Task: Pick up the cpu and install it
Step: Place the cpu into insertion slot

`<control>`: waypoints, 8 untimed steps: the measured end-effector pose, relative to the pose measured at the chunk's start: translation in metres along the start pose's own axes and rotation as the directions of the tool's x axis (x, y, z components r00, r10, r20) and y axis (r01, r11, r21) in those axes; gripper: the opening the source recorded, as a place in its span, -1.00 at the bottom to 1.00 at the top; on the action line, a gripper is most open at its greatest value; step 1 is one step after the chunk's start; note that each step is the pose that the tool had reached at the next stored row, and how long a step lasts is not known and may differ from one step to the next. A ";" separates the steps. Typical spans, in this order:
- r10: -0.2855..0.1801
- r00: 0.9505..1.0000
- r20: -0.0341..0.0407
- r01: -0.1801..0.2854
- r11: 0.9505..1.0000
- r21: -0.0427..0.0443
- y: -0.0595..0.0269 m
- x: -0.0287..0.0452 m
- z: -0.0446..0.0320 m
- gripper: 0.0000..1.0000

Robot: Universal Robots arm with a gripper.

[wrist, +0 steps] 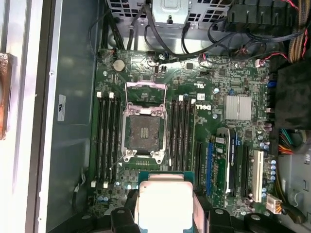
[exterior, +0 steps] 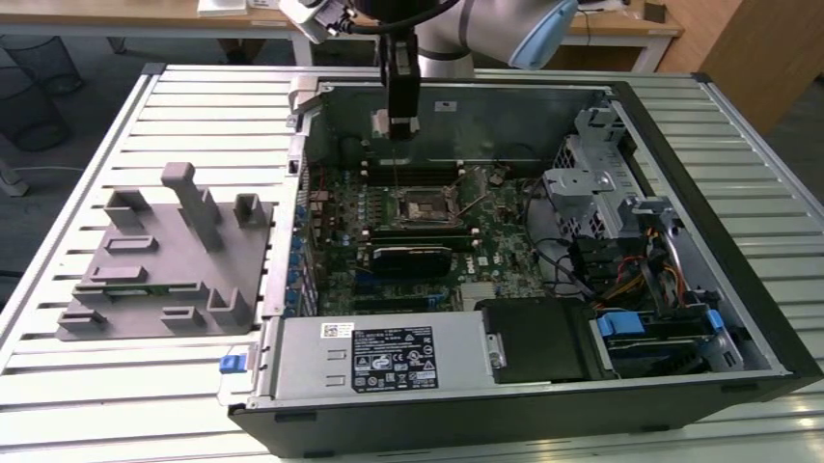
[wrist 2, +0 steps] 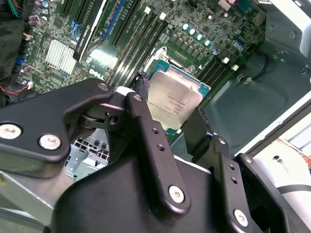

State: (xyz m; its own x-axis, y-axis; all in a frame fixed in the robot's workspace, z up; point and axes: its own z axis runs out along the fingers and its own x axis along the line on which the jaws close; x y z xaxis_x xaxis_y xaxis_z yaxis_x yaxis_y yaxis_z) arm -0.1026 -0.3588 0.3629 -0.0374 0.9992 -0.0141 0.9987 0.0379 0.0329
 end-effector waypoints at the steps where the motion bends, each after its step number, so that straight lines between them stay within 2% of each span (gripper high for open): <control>1: 0.000 1.000 0.000 0.000 1.000 0.000 0.0001 0.0002 0.0006 0.06; 8: 0.000 1.000 0.000 0.000 1.000 0.000 0.0004 0.0005 0.0030 0.06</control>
State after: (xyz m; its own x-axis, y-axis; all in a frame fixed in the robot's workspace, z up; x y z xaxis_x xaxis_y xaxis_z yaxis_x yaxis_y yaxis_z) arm -0.1021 -0.3584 0.3599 -0.0372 0.9992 -0.0142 0.9987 0.0377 0.0329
